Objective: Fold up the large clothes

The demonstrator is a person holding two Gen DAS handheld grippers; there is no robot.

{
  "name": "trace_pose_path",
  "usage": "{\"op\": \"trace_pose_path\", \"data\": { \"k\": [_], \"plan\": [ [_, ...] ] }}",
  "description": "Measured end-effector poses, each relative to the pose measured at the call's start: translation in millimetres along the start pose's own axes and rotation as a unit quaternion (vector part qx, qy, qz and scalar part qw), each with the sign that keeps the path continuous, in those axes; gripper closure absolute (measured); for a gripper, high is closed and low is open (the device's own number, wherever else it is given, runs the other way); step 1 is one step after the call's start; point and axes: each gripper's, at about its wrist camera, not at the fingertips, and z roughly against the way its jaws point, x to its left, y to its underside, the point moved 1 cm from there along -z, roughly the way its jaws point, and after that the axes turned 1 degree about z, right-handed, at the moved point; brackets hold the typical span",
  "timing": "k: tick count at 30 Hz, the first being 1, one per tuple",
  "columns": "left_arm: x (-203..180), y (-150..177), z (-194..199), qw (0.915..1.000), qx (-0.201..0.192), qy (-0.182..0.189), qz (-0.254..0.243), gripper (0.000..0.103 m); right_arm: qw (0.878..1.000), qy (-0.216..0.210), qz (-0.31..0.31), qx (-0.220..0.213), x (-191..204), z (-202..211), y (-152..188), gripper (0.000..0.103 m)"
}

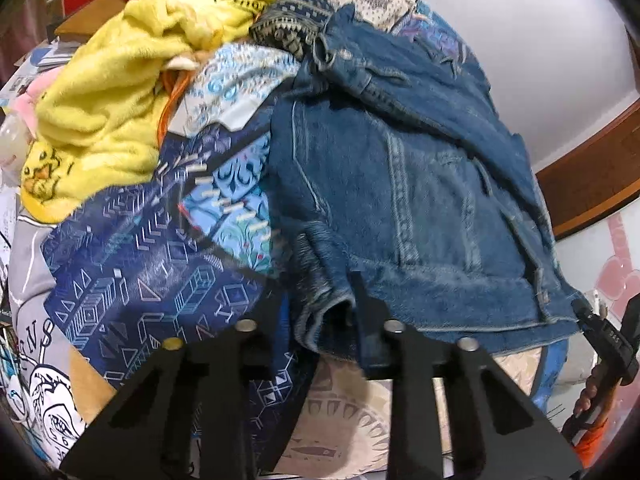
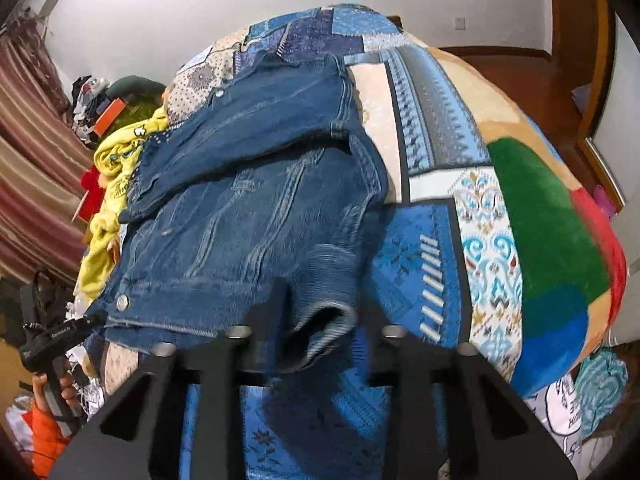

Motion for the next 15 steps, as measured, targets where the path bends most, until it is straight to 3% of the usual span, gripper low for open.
{"op": "trace_pose_path", "data": {
  "k": [3, 8, 15],
  "plan": [
    [-4.2, -8.8, 9.5, 0.9998, -0.016, 0.008, -0.004, 0.09, 1.0, -0.01, 0.007, -0.008, 3.8, 2.8, -9.4, 0.09],
    [-25.7, -37.1, 25.2, 0.9981, -0.052, 0.017, -0.028, 0.092, 0.998, -0.033, 0.025, -0.039, 17.0, 12.5, -35.1, 0.091],
    [-63.4, -110.9, 51.2, 0.9898, -0.121, 0.053, -0.054, 0.092, 0.993, -0.046, 0.061, -0.086, 41.9, 14.1, -91.3, 0.091]
  ]
}}
